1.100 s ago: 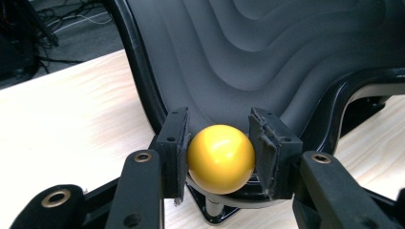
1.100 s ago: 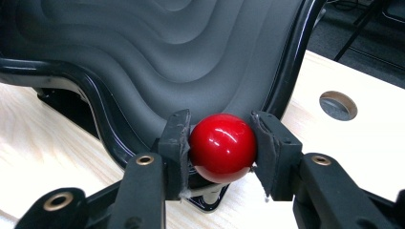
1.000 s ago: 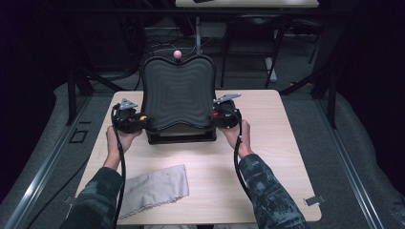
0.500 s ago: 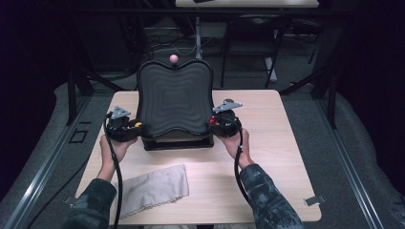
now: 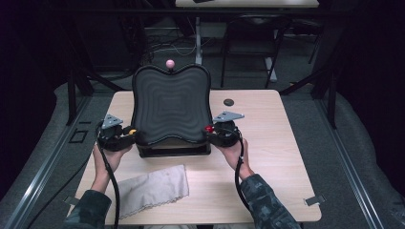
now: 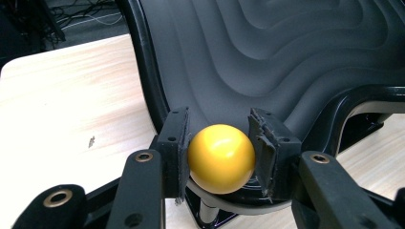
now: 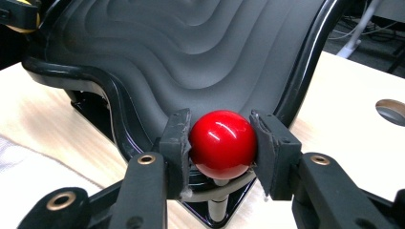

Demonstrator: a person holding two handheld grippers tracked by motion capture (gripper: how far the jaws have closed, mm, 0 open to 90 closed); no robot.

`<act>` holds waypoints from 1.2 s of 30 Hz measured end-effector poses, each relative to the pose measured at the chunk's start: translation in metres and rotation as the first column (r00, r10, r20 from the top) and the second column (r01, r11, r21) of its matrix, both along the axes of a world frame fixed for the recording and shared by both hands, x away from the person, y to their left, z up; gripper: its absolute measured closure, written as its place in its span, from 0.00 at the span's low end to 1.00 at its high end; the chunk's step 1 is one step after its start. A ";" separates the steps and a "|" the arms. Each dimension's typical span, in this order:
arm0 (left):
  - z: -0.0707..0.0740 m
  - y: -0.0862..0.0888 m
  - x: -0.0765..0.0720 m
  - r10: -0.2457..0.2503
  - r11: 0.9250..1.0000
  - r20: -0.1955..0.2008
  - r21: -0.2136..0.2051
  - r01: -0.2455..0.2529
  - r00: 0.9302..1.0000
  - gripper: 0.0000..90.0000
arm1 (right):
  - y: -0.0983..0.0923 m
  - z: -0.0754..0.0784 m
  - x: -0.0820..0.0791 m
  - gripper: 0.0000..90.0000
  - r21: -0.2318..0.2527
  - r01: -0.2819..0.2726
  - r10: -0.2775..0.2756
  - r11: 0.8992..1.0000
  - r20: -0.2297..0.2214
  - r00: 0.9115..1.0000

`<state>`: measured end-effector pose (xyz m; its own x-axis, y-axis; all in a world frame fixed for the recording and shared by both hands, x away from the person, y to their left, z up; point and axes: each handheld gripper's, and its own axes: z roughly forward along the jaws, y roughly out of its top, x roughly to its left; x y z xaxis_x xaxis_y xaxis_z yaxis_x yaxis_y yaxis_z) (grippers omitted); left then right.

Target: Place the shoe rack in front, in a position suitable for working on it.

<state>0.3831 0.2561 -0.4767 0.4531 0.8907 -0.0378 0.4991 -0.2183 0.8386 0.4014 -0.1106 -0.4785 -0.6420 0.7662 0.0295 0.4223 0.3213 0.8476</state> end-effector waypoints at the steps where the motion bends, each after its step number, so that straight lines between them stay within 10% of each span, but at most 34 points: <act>1: 0.000 0.001 -0.001 -0.002 1.000 0.000 0.002 0.002 1.000 0.67 | 0.000 0.000 -0.002 0.67 0.002 0.002 -0.002 1.000 -0.001 1.000; 36: 0.002 0.013 -0.034 0.002 1.000 -0.025 0.008 -0.002 1.000 0.67 | 0.005 -0.004 -0.037 0.67 0.033 -0.090 0.090 0.995 0.001 0.996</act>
